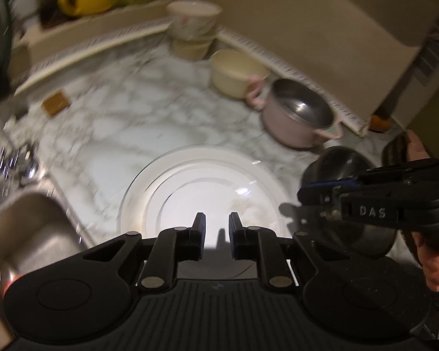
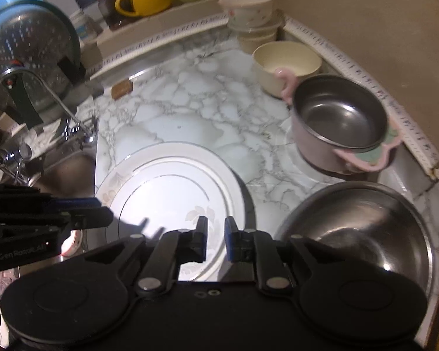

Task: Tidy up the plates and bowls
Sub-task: 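Move the left gripper to the pink bear-shaped plate and grasp its rim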

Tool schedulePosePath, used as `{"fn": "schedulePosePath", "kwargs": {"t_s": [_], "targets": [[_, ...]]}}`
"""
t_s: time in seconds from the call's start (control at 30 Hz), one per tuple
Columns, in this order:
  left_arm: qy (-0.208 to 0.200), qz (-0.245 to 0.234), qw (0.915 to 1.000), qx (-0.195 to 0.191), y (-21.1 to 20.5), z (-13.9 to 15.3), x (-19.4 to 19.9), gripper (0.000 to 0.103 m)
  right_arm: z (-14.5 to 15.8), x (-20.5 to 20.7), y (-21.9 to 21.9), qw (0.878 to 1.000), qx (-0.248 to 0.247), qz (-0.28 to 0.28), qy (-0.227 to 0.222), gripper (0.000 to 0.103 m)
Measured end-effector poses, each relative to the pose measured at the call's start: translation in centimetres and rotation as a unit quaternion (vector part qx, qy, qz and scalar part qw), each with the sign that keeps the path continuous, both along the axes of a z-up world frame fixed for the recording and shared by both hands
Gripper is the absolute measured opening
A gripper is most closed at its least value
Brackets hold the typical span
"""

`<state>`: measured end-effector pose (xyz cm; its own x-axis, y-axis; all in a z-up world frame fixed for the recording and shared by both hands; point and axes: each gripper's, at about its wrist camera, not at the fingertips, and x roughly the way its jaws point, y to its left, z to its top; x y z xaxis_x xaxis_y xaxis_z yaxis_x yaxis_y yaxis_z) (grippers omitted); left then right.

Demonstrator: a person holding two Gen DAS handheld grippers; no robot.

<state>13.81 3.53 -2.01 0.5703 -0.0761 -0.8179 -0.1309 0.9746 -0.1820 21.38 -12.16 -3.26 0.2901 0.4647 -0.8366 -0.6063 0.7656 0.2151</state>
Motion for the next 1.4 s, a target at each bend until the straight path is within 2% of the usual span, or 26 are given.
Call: {"fn": "schedulePosePath", "kwargs": {"t_s": [0.23, 0.37, 0.47, 0.53, 0.6, 0.63, 0.7, 0.73, 0.83, 0.93, 1.13, 1.3, 1.4], "targets": [[-0.047, -0.063, 0.9968, 0.012, -4.9, 1.9, 1.9, 0.016, 2.1, -0.6, -4.8, 0.998, 0.016, -0.048, -0.031, 0.019], [-0.062, -0.102, 0.9928, 0.004, -8.1, 2.6, 3.5, 0.016, 3.1, -0.8, -8.3, 0.995, 0.022, -0.083, -0.047, 0.020], [-0.070, -0.133, 0.9886, -0.002, -10.7, 3.0, 4.6, 0.016, 3.6, -1.0, -11.3, 0.991, 0.022, -0.121, -0.061, 0.026], [-0.077, -0.157, 0.9846, -0.007, -12.4, 3.2, 5.3, 0.020, 4.0, -1.4, -13.4, 0.986, 0.021, -0.149, -0.070, 0.029], [-0.084, -0.177, 0.9807, -0.007, -14.1, 3.5, 6.1, 0.034, 4.4, -1.6, -15.5, 0.981, 0.019, -0.177, -0.078, 0.031], [-0.087, -0.184, 0.9790, -0.009, -14.8, 3.6, 6.4, 0.039, 4.5, -1.8, -16.5, 0.978, 0.017, -0.192, -0.084, 0.033], [-0.098, -0.202, 0.9742, -0.018, -16.3, 3.7, 7.1, 0.067, 4.6, -2.2, -18.4, 0.970, 0.015, -0.224, -0.091, 0.038], [-0.105, -0.209, 0.9721, -0.019, -17.0, 3.9, 7.3, 0.070, 4.6, -2.2, -19.6, 0.966, 0.015, -0.239, -0.092, 0.041], [-0.116, -0.242, 0.9629, -0.032, -19.5, 4.0, 8.3, 0.071, 4.4, -2.6, -22.6, 0.954, 0.008, -0.282, -0.097, 0.049], [-0.117, -0.263, 0.9566, -0.048, -21.3, 3.8, 9.6, 0.077, 3.9, -2.9, -25.8, 0.941, 0.006, -0.325, -0.099, 0.062], [-0.118, -0.290, 0.9480, -0.059, -25.0, 2.9, 12.5, 0.079, 2.2, -2.7, -31.4, 0.912, -0.014, -0.399, -0.093, 0.079], [-0.093, -0.288, 0.9494, -0.084, -27.2, 1.2, 16.0, 0.079, 0.3, -1.8, -35.9, 0.888, -0.021, -0.453, -0.073, 0.080], [-0.086, -0.292, 0.9490, -0.081, -28.6, 0.2, 17.5, 0.079, -0.9, -0.9, -38.0, 0.877, -0.024, -0.476, -0.059, 0.080]]}}
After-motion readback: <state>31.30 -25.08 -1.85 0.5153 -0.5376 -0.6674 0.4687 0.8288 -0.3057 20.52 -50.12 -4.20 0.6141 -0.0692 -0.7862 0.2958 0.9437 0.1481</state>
